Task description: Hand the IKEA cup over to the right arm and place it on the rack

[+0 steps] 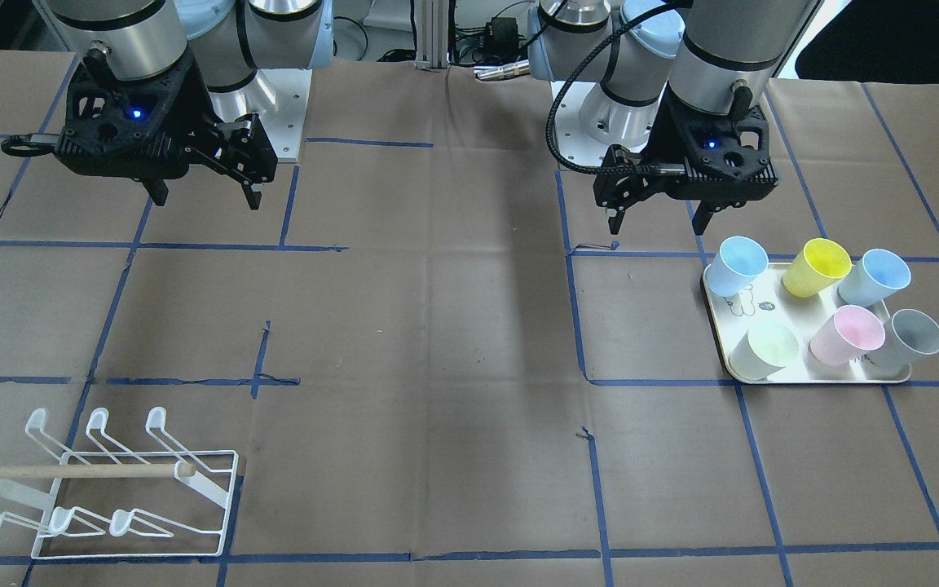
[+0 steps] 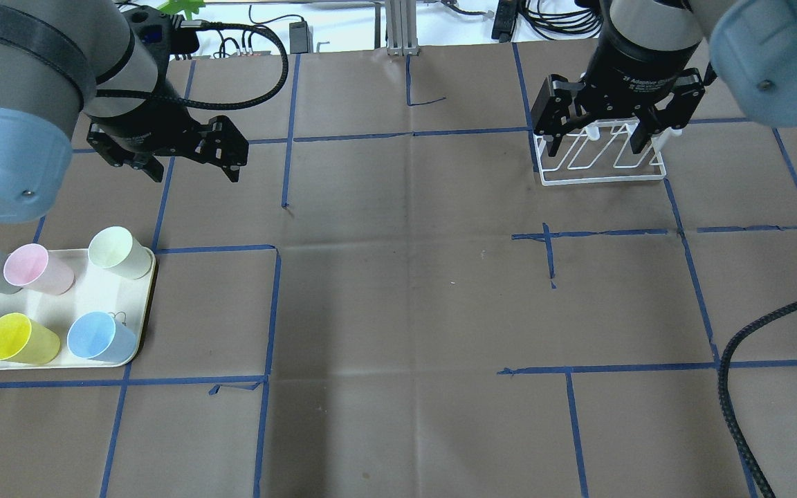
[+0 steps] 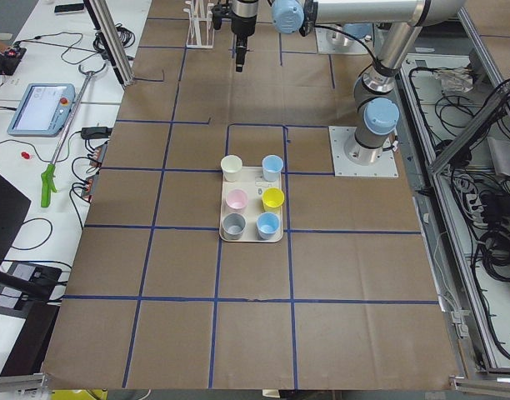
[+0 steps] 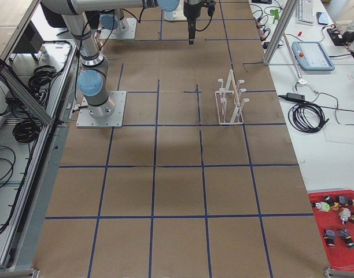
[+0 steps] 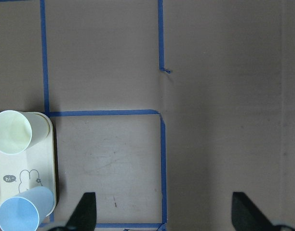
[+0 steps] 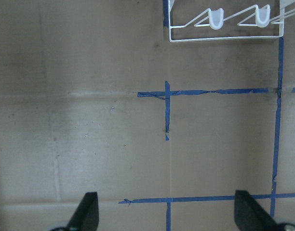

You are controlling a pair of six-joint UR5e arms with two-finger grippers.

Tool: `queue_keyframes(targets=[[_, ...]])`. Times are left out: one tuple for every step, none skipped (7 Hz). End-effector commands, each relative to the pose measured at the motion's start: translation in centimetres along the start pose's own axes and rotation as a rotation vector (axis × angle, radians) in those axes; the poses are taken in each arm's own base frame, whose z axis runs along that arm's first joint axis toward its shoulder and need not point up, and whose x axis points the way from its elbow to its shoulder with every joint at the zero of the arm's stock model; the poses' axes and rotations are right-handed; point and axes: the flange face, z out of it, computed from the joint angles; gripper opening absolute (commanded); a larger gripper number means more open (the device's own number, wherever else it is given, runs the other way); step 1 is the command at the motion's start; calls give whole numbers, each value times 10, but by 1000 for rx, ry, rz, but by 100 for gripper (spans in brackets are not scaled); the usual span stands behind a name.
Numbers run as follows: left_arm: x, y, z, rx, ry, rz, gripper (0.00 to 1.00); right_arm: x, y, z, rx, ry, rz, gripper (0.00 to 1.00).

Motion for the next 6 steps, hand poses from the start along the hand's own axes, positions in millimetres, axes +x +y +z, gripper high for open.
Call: queue_keyframes(targets=[[-62,-10,9,-16,-6,-89,100,0,0,0,0,0,0,100],[-108,-16,18,-35,-12,-80,100,0,0,1,-2,0,0,100],[-156,-15,24,-50,-17,-79,100,0,0,1,-2,0,0,100],[-197,-7,32,-66,-11,-57,100,0,0,1,-2,0,2,100],[-218,2,43,-85,-3,-81,100,0,0,0,1,-2,0,100],[-217,3,43,-83,-2,-83,100,0,0,0,1,-2,2,100]])
